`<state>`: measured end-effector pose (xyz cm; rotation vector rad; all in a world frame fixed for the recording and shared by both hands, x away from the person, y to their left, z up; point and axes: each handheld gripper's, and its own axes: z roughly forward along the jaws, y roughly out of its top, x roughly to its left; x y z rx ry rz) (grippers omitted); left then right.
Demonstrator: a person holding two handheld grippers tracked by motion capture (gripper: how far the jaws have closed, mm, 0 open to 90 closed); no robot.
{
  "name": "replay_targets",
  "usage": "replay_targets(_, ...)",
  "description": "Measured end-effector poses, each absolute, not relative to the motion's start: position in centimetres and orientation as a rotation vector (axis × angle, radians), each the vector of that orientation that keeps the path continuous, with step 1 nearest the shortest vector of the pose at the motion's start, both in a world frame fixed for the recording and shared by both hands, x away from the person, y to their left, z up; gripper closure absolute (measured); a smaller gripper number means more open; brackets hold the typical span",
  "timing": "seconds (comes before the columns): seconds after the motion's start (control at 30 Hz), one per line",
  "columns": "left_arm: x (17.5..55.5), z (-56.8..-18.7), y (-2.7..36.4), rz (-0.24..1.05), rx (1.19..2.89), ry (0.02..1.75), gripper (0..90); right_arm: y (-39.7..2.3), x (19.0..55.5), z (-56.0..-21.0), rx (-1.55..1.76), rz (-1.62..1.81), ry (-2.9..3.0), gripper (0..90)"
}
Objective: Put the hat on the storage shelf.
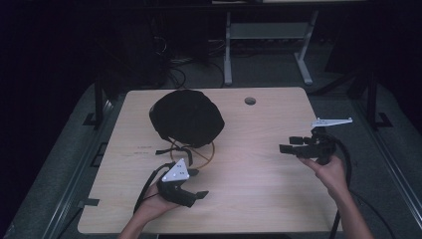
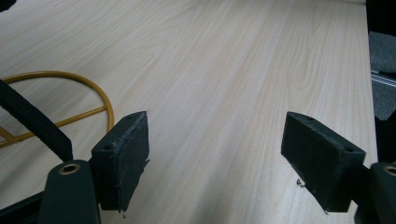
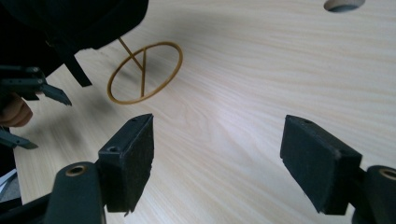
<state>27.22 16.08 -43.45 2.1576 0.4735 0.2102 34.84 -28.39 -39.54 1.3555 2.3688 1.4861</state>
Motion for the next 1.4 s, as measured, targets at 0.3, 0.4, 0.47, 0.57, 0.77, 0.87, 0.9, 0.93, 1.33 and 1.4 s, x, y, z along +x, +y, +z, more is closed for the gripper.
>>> replay_targets(0.3, 27.2, -43.4, 16.1, 0.215, 2.157, 0.481, 21.4, -28.9, 33.5, -40.6, 1.362, 1.462, 2.383, 25.2)
replay_targets(0.4, 27.2, -43.4, 16.1, 0.216, 2.157, 0.484, 21.1, -29.1, 32.9, -41.0, 1.362, 1.471, 2.385, 25.1)
replay_targets(0.47, 27.2, -43.5, 16.1, 0.219, 2.16, 0.484, 21.2, -29.1, 32.5, -41.3, 1.362, 1.464, 2.387, 25.1)
replay_targets(0.57, 27.3, -43.5, 16.1, 0.217, 2.16, 0.485, 21.2, -29.2, 31.9, -42.0, 1.364, 1.462, 2.395, 24.8)
replay_targets(0.77, 27.3, -43.5, 16.1, 0.217, 2.16, 0.487, 21.2, -29.2, 30.5, -43.0, 1.354, 1.441, 2.411, 24.7)
replay_targets(0.87, 27.2, -43.5, 16.0, 0.212, 2.159, 0.489, 21.2, -29.2, 29.7, -43.3, 1.351, 1.438, 2.411, 24.3)
replay_targets(0.9, 27.2, -43.5, 16.0, 0.212, 2.159, 0.488, 21.2, -29.2, 29.5, -43.4, 1.349, 1.446, 2.408, 24.3)
replay_targets(0.93, 27.2, -43.5, 16.0, 0.211, 2.159, 0.489, 21.2, -29.3, 29.3, -43.5, 1.352, 1.444, 2.408, 24.3)
replay_targets(1.33, 27.3, -43.6, 15.9, 0.203, 2.165, 0.483, 21.2, -29.0, 25.9, -45.2, 1.346, 1.489, 2.372, 22.3)
replay_targets(1.4, 27.3, -43.6, 15.8, 0.203, 2.167, 0.48, 21.1, -28.7, 25.2, -45.4, 1.338, 1.457, 2.392, 20.7)
